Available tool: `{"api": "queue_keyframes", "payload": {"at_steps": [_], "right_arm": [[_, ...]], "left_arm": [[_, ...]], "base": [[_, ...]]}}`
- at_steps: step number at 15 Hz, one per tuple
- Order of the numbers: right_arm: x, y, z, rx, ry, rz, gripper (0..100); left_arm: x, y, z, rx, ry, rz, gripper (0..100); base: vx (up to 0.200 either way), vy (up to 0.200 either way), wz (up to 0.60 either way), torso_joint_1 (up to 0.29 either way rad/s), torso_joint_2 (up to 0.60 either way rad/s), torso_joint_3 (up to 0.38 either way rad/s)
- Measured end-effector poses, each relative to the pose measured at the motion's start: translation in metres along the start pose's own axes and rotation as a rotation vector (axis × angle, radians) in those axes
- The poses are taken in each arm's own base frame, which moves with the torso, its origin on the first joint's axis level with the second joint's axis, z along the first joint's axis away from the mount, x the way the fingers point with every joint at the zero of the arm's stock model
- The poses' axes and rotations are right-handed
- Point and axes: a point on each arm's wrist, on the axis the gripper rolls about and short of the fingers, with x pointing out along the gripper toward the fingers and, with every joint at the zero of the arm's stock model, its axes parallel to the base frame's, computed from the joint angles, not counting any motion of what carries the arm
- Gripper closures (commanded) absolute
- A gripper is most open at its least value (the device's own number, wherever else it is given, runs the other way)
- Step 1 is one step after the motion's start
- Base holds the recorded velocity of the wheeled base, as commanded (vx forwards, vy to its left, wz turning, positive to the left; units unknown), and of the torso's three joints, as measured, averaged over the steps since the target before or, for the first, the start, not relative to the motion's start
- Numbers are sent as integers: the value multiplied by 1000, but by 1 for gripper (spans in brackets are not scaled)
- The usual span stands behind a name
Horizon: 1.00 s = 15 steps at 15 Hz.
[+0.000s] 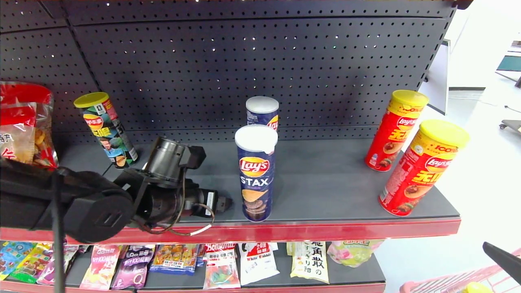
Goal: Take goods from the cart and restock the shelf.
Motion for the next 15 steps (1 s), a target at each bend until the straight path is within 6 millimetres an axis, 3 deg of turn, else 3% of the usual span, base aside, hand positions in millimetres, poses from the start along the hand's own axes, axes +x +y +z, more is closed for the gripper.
{"api": "queue_keyframes", "payload": {"at_steps": [3,6,8,10,12,15], "right_arm": [[5,0,0,-13,4,-9,0],[8,1,-1,-38,28,-11,0],[9,-1,-6,-37,83,-38,0],[9,-3,-9,-54,123,-78,0],[9,-6,-7,-76,122,-111,0],[8,-7,-6,-74,119,-133,0]], "left_arm": [[-49,25,-8,38,-22,50,0],[-121,56,-24,145,-25,118,0],[-167,67,-44,164,-44,126,0],[-201,70,-71,165,-20,124,0],[-221,71,-88,134,-46,134,0],[-230,71,-95,120,-117,148,0]], "base": [[0,0,0,0,0,0],[0,0,0,0,0,0],[0,0,0,0,0,0],[0,0,0,0,0,0],[0,0,0,0,0,0],[0,0,0,0,0,0]]}}
